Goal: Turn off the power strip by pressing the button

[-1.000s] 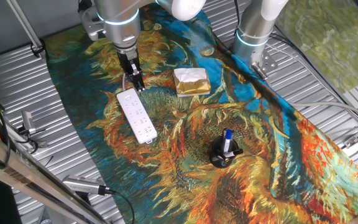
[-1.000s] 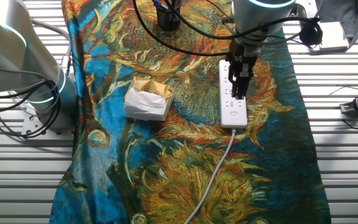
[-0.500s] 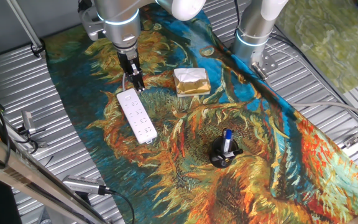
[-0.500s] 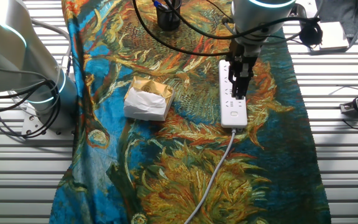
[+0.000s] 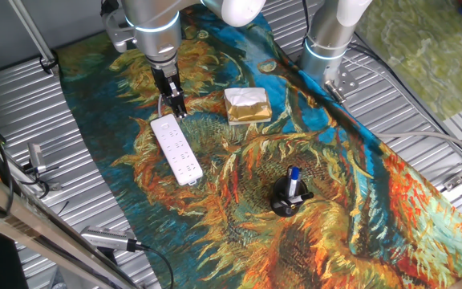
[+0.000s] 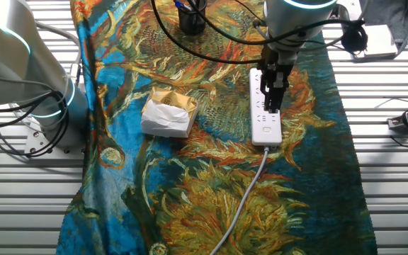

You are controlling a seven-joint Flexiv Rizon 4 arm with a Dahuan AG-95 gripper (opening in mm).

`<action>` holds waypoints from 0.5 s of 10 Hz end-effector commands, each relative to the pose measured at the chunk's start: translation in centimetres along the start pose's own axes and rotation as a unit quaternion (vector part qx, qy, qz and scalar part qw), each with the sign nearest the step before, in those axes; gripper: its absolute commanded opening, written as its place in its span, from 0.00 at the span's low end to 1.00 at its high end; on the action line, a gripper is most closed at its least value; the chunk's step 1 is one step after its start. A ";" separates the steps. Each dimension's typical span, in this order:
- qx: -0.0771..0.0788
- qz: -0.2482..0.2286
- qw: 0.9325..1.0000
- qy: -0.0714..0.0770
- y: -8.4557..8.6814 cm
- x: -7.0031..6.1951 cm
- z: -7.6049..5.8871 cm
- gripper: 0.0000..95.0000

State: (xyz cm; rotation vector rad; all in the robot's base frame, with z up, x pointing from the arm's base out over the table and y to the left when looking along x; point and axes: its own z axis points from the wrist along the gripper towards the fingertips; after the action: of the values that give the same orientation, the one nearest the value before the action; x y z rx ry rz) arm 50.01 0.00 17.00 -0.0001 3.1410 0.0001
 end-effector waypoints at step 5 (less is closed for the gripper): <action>-0.009 -0.035 0.999 0.000 0.0 0.0 0.0 0.00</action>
State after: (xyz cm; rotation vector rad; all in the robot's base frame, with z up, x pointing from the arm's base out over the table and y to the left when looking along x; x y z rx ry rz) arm 49.97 0.03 17.04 -0.1012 3.1387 0.0346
